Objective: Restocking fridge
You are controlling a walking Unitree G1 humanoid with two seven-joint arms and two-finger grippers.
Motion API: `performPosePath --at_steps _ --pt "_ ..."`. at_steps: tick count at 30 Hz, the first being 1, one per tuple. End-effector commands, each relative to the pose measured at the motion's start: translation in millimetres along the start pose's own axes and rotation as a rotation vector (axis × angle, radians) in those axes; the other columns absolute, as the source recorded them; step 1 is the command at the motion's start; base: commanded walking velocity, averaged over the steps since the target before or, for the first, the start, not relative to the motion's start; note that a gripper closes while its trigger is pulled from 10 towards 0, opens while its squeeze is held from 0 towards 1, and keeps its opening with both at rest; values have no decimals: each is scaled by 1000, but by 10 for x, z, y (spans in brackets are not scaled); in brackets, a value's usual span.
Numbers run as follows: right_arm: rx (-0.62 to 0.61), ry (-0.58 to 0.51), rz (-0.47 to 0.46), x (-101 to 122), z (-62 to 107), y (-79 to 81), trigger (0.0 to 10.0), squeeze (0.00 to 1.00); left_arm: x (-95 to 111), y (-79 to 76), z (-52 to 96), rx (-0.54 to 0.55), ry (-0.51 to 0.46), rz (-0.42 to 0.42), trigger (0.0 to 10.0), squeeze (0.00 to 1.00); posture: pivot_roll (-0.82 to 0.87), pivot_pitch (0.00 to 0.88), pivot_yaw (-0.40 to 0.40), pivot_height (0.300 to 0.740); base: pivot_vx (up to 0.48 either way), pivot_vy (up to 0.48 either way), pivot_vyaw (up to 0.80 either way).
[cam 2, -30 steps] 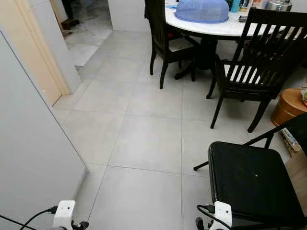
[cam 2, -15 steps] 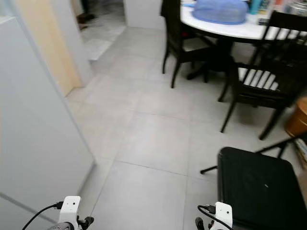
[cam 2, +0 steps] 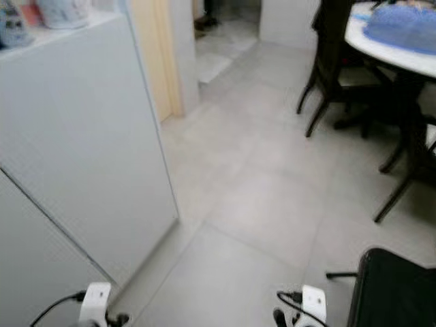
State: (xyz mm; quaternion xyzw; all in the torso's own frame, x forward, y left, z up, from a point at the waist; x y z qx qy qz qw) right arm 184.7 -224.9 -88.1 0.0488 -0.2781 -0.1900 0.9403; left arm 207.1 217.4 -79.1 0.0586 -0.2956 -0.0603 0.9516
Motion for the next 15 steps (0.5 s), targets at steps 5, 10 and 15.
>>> performPosePath --at_steps 5,10,15 --pt "7 7 -5 -30 -6 33 10000 0 -64 46 11 10 29 -32 10000 0 57 0 -8 740 0 0 800" --pt "8 6 -5 -32 -5 31 10000 0 -69 45 11 10 30 -34 10000 0 55 0 -8 740 0 0 800" --pt "8 6 0 -34 -3 26 10000 0 -77 45 12 11 33 -41 10000 0 54 0 -11 740 0 0 800"
Point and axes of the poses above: a point about 5 cm out from each wrist's last joint towards the gripper, its own z axis pointing back from the gripper into the wrist, its own x axis along the axis of the wrist's last joint, y = z × x, the point moved 1 cm from there along -z, pointing out of the wrist towards the gripper, and after that the axes turned 7 degrees about -z, right-handed, at the moved point
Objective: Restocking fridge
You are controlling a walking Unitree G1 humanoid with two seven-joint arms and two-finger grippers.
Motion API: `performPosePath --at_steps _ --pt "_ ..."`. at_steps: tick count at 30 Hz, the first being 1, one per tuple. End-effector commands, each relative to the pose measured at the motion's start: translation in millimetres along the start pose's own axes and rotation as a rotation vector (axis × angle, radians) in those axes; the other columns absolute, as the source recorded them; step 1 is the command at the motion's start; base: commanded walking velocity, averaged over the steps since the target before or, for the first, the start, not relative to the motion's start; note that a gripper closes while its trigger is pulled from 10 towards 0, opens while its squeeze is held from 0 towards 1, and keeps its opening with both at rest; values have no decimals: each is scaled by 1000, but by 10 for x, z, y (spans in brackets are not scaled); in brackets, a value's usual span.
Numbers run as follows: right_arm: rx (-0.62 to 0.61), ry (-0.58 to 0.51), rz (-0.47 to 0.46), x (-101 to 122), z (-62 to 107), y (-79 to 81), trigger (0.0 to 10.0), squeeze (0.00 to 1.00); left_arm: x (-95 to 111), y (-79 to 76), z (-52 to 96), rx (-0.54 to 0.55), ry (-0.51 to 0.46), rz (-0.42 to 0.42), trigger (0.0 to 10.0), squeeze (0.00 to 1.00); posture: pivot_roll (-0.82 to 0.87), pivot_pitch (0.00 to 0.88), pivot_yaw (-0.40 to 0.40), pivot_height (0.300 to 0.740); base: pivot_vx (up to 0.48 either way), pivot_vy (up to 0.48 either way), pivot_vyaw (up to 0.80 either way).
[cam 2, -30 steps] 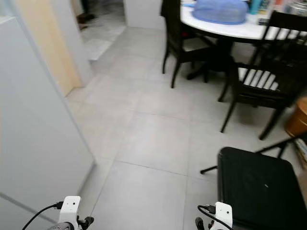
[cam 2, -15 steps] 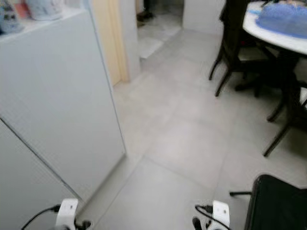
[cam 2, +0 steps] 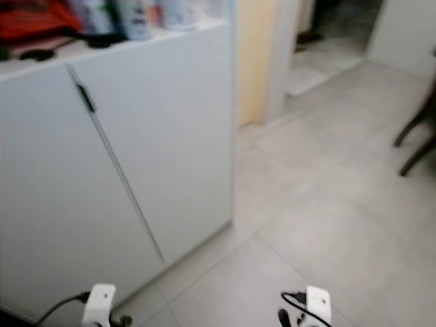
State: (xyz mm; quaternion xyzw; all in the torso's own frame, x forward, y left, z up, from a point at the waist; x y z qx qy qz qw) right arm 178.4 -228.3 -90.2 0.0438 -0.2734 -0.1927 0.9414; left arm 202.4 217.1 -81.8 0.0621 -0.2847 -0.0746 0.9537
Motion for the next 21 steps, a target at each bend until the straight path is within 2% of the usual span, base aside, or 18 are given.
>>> performPosePath --at_steps 1,21 --pt "21 -1 3 12 -18 81 10000 0 -28 55 7 15 12 -11 10000 0 55 0 -11 740 0 0 800" --pt "21 -4 22 47 -16 68 10000 0 -45 43 7 28 21 5 10000 0 62 0 -29 740 0 0 800"
Point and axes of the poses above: a point about 5 cm out from each wrist's last joint towards the gripper, its own z axis pointing back from the gripper into the wrist, its own x axis along the axis of the wrist's last joint, y = z × x, the point moved 1 cm from there along -z, pointing out of the wrist towards the gripper, and after that the axes turned 7 degrees about -z, right-handed, at the moved point
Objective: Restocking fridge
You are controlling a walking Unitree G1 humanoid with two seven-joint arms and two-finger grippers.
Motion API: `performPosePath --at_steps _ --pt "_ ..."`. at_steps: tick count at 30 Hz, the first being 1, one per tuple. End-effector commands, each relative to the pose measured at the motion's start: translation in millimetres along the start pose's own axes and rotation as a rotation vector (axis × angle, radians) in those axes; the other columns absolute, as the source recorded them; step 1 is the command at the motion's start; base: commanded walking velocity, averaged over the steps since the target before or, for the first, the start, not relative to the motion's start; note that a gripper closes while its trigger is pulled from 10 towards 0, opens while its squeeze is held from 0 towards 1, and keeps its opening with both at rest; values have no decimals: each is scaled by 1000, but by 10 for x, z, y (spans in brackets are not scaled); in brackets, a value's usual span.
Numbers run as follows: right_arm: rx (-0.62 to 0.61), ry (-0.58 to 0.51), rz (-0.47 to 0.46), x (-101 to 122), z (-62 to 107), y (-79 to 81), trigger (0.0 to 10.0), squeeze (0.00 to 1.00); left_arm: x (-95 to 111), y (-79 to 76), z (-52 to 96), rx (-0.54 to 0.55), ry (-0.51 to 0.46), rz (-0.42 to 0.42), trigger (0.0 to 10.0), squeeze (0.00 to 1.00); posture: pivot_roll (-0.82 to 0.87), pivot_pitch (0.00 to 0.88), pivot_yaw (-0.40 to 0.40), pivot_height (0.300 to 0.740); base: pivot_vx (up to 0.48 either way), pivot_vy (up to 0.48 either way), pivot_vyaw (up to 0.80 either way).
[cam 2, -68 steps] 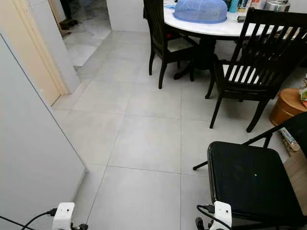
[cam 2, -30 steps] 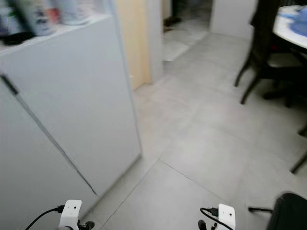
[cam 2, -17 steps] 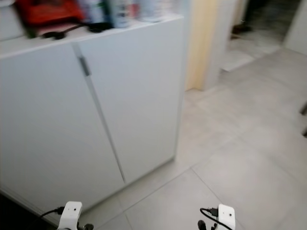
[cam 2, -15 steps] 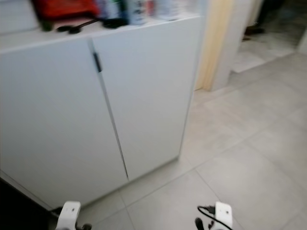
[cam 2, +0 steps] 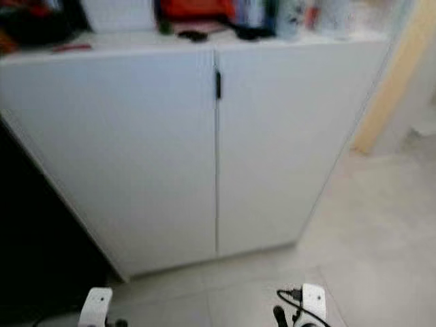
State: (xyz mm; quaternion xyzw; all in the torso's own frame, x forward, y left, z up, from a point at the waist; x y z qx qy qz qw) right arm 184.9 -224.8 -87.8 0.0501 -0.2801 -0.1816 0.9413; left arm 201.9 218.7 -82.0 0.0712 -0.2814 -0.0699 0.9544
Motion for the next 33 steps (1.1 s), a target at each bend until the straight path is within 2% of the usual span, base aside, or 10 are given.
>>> performPosePath --at_steps 1,6,15,33 --pt "-1 6 2 -1 -3 8 10000 0 -37 28 6 9 13 3 10000 0 62 0 -29 740 0 0 800" --pt "-2 6 1 0 -3 8 10000 0 -38 28 6 10 13 4 10000 0 62 0 -29 740 0 0 800" --pt "-5 3 -31 7 -1 -4 10000 0 -57 11 5 7 25 29 10000 0 67 0 -33 740 0 0 0" --pt "-8 14 -34 15 -3 -2 10000 0 -39 16 3 9 23 31 10000 0 78 0 -35 740 0 364 0"
Point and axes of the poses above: a point about 5 cm out from each wrist's last joint towards the gripper, its own z axis pointing back from the gripper into the wrist, its own x axis along the axis of the wrist's last joint, y = z × x, the point moved 1 cm from there along -z, pointing out of the wrist towards the gripper, and after that the axes turned 7 degrees about -z, right-handed, at the moved point
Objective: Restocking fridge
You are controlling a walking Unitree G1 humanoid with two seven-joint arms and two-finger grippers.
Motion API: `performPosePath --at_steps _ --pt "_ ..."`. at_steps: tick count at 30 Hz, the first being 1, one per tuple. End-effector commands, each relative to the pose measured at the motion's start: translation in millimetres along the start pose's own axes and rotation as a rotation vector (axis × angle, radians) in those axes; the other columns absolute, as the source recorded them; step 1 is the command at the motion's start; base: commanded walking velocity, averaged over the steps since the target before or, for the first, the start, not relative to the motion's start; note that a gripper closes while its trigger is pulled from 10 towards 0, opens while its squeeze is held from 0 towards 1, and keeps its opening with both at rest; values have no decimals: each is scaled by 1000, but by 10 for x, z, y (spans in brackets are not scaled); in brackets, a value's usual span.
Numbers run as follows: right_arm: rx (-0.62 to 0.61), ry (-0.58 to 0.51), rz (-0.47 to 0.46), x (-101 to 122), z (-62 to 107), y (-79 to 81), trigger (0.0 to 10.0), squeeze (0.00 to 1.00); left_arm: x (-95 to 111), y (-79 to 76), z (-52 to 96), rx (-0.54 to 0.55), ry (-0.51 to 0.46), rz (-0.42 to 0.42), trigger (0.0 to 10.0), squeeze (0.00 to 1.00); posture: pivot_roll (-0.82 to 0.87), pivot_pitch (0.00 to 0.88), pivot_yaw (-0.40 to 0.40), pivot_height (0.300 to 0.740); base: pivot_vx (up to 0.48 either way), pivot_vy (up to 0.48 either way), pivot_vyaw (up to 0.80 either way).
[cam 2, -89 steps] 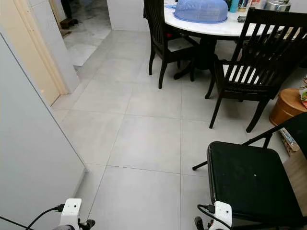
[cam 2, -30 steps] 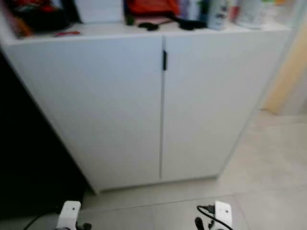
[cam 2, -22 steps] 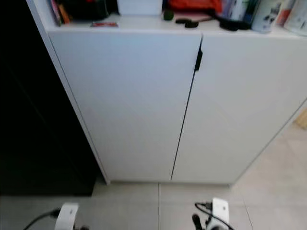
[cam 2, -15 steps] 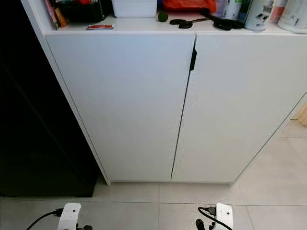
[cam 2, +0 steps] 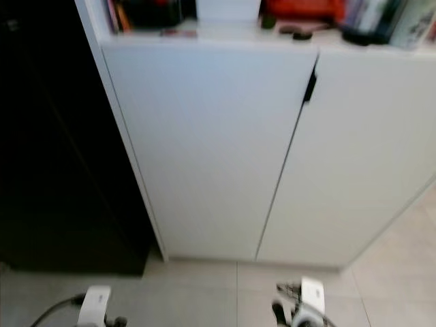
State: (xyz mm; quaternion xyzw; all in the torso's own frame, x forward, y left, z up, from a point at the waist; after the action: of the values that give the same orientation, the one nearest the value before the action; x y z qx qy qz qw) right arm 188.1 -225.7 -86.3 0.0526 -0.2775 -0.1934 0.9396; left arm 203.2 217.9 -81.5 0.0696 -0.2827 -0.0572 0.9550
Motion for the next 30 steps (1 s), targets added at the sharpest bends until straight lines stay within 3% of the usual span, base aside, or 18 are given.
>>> performPosePath --at_steps 1,24,30 --pt "-5 10 -11 -20 1 -8 10000 0 -54 22 6 4 24 5 10000 0 78 0 -35 740 0 368 0" --pt "-33 28 -11 -36 5 -37 10000 0 -61 12 6 -2 30 6 10000 0 72 0 -41 740 0 429 0" --pt "-29 25 -8 -36 6 -40 10000 0 -65 7 6 -5 29 4 10000 0 73 0 -40 740 0 480 -413"
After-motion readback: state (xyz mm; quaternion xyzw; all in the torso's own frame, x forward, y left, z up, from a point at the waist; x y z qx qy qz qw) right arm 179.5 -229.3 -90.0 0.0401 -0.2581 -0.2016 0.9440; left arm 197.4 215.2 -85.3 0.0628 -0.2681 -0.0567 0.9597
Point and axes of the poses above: a point about 5 cm out from each wrist's last joint towards the gripper, its own z axis pointing back from the gripper into the wrist, its own x axis along the axis of the wrist's last joint, y = z × x, the point moved 1 cm from there along -z, pointing out of the wrist towards the gripper, and after that the axes turned 7 degrees about -z, right-handed, at the moved point
